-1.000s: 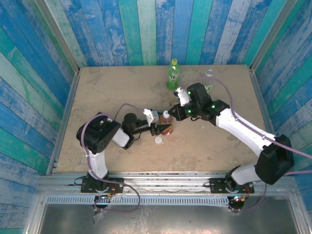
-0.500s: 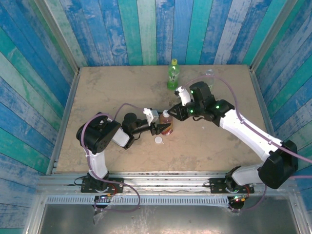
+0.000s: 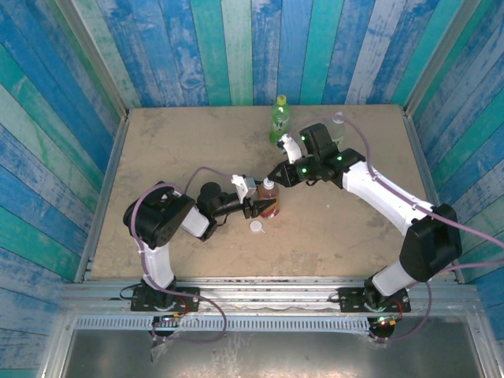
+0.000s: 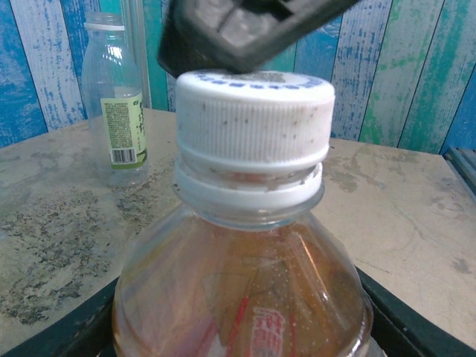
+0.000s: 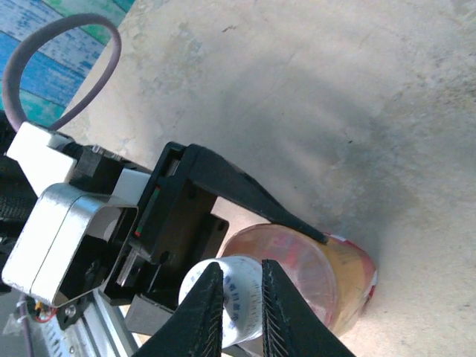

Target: Screw on the bottle caps

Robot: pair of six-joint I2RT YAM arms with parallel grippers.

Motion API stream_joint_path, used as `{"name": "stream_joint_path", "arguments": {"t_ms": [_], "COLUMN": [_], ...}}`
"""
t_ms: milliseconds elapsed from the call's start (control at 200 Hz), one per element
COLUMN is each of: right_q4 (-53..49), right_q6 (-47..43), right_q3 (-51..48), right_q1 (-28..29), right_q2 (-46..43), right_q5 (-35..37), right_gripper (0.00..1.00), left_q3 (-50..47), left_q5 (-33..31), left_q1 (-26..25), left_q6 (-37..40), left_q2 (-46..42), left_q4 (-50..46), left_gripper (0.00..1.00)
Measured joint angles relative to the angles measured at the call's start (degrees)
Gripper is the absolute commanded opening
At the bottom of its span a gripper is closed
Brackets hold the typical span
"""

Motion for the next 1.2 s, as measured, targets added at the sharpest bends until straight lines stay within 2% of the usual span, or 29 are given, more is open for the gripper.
{"name": "stream_joint_path", "arguments": {"t_ms": [205, 300, 436, 586, 696, 836, 946, 1197], "right_q4": [1.9, -0.2, -2.3, -5.2, -8.9, -11.0, -11.9, -16.8], "right_q6": [0.4, 0.2, -2.6, -11.1, -21.0, -34.4, -43.3, -53.9], "right_q3": [-5.7, -8.1, -8.4, -7.7, -5.7, -5.4, -5.3, 0.6], "right_q1": [-0.5, -0.3, -0.2, 0.2, 1.3, 1.7, 1.7, 4.2], "right_q2": [-4.8, -7.6, -11.3, -16.6, -20.2, -25.6, -27.9, -22.4], "right_q5": [-1.7, -2.3, -1.9, 0.5, 2.9, 3.2, 2.9, -0.2], "right_gripper": [0.17, 0.21, 0.38, 0.61, 0.68, 0.71, 0.69, 0.61], "left_q3": [0.0, 0.5, 1.6, 2.3, 2.4, 3.8, 4.7, 6.5], "left_q5": [-0.3, -0.7, -1.6, -2.2, -1.5, 1.9, 4.6, 10.7], "left_q1": [-0.3, -0.4, -1.0, -1.7, -2.1, -2.1, -2.3, -3.3], "left_q6": [1.0, 1.0, 1.4, 3.0, 4.4, 6.6, 8.1, 13.0], "left_q2": [-0.1, -0.1, -0.6, -3.4, -7.2, -12.6, -16.2, -22.6], "left_q4": [-0.4, -1.0, -3.4, -9.1, -15.4, -23.1, -27.7, -38.0], "left_gripper": [0.51, 0.51, 0.51, 0.51, 0.51, 0.51, 0.51, 0.51]}}
